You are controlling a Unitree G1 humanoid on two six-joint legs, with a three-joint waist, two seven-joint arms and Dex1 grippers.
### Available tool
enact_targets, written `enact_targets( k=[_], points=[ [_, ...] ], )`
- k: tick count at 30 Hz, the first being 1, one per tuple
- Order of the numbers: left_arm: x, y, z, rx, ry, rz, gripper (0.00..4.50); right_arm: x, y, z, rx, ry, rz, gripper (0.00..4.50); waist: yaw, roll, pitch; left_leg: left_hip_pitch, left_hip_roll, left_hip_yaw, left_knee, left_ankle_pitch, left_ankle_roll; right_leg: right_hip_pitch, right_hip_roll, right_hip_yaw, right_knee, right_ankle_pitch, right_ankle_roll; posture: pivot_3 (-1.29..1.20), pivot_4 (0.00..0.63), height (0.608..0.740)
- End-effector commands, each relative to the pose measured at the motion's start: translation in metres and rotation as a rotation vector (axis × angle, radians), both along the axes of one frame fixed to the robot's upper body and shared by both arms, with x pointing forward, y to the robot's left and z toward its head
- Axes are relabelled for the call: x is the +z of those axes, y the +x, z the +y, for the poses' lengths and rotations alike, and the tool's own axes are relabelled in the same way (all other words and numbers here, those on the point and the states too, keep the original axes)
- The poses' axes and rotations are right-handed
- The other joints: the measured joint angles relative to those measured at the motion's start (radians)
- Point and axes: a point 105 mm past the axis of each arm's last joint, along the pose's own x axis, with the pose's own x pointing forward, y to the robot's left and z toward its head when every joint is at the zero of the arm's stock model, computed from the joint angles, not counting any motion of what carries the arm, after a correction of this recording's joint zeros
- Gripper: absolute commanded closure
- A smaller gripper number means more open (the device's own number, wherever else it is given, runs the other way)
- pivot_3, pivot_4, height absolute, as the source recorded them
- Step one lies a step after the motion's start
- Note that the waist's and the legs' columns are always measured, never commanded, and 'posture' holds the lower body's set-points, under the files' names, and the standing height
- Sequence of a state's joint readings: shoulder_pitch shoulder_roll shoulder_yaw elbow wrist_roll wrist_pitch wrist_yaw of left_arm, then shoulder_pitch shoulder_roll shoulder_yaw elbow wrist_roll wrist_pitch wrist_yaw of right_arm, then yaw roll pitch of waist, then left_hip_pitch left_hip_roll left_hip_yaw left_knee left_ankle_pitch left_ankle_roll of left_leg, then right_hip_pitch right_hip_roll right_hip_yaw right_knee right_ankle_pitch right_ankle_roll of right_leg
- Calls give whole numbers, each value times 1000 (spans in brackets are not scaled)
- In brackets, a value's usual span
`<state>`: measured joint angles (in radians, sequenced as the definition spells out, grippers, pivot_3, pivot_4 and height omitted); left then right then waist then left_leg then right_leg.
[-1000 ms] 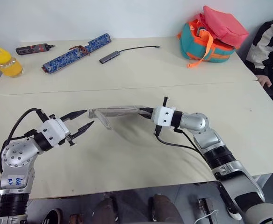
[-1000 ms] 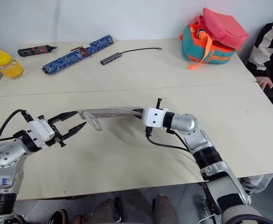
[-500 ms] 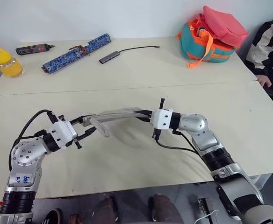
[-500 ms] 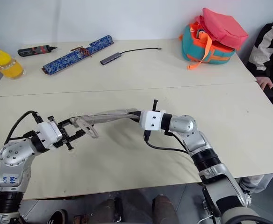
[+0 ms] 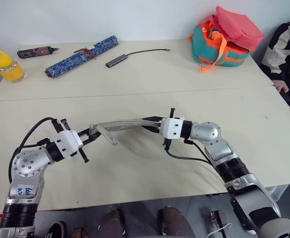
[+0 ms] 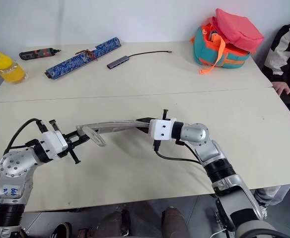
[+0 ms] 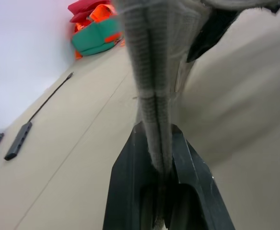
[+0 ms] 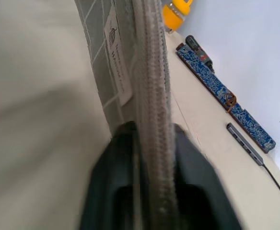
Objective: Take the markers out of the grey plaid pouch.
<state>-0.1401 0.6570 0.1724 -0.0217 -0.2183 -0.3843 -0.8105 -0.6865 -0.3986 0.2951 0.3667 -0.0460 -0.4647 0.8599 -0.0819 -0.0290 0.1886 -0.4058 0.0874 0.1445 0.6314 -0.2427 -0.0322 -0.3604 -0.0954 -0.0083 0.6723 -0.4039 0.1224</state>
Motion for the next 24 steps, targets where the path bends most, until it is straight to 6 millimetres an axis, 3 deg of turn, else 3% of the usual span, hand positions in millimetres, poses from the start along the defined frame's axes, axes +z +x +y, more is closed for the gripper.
enact_targets(
  k=[1,4,11,14,19,24],
  points=[
    [7,2,2,46,43,-94,4500,26,8,-20,-57,112,49,2285,1,0,0,0,0,0,0,0,0,0,0,0,0,0,0,0,150,740],
    [10,7,3,85,45,-139,4500,33,0,-28,-26,189,232,1206,4,0,0,0,1,0,0,0,0,0,0,0,0,0,0,0,150,740],
    [-10,11,-17,46,88,-123,4500,63,-50,-16,158,312,534,1206,10,0,0,0,4,0,0,0,1,0,0,0,0,0,0,0,150,740],
    [-21,15,-24,57,76,-102,4500,51,-73,-1,206,286,652,1206,18,0,0,0,4,-1,0,-1,1,0,0,0,0,0,0,0,150,740],
    [-29,17,-36,47,78,-99,4500,9,-90,12,174,185,804,1206,32,-1,-1,0,4,0,0,-1,1,0,0,0,-2,0,0,0,150,740],
    [-30,18,-43,37,76,-105,4500,3,-77,24,114,223,791,1206,32,-1,-1,0,0,1,2,-1,2,0,0,1,-2,0,0,0,150,740]
  ],
)
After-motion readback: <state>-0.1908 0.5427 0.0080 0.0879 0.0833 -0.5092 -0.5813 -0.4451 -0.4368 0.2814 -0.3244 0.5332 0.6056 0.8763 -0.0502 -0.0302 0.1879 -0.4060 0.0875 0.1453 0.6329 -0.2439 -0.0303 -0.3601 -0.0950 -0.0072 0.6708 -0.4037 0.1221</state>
